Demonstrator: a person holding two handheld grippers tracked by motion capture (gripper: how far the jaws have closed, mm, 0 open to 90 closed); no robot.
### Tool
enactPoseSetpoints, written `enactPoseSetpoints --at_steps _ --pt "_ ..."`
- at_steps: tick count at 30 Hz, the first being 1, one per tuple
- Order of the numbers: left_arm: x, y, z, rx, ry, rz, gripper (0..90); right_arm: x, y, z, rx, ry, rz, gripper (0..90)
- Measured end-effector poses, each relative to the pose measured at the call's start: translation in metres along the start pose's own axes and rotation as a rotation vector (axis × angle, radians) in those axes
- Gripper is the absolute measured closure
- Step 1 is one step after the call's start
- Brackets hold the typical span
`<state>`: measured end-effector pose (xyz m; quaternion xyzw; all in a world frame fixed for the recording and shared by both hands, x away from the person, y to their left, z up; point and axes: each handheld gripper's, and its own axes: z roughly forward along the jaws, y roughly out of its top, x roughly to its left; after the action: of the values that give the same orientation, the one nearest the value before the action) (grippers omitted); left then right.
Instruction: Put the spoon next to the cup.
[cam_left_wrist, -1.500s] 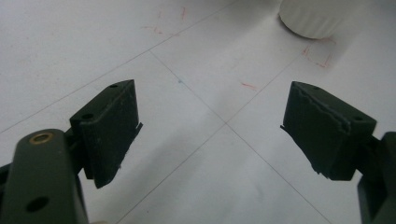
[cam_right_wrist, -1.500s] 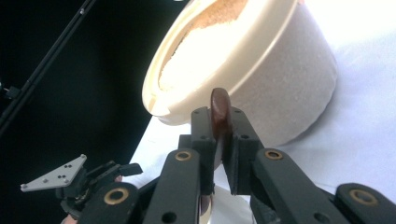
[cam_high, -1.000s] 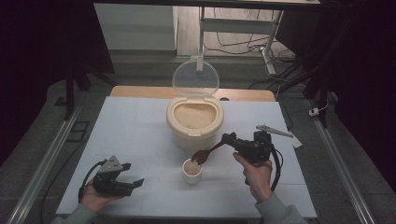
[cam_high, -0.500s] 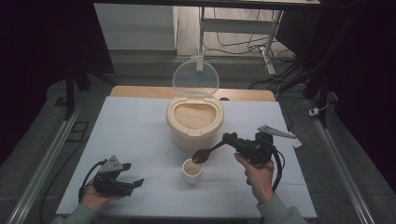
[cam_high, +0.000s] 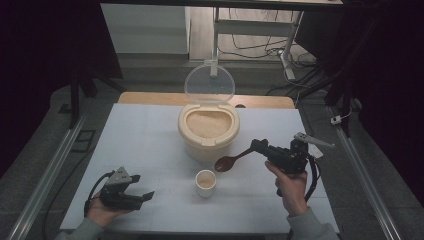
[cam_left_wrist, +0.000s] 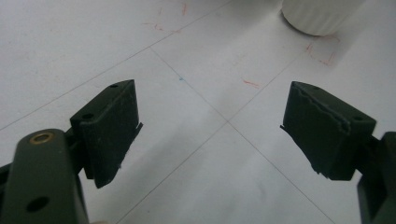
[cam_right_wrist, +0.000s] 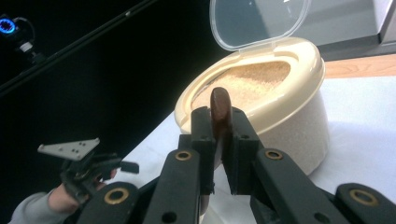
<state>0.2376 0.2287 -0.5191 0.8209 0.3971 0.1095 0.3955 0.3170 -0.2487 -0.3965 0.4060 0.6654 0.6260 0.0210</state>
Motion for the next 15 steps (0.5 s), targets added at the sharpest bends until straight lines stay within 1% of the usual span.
enactPoseSetpoints --at_steps 4,7,11,15 --pt "0.000 0.000 0.000 0.000 -0.001 0.000 18.0 -0.002 0.003 -0.006 0.073 0.016 -0.010 83.5" --pt "0.000 0.000 0.000 0.001 -0.002 0.001 18.0 -0.003 0.002 -0.007 0.130 0.017 -0.033 83.5" --pt "0.000 0.000 0.001 0.002 -0.002 0.001 18.0 -0.004 -0.002 -0.004 0.214 0.030 -0.058 83.5" --pt "0.000 0.000 0.001 0.004 -0.002 0.002 18.0 -0.002 -0.006 0.003 0.294 0.049 -0.086 83.4"
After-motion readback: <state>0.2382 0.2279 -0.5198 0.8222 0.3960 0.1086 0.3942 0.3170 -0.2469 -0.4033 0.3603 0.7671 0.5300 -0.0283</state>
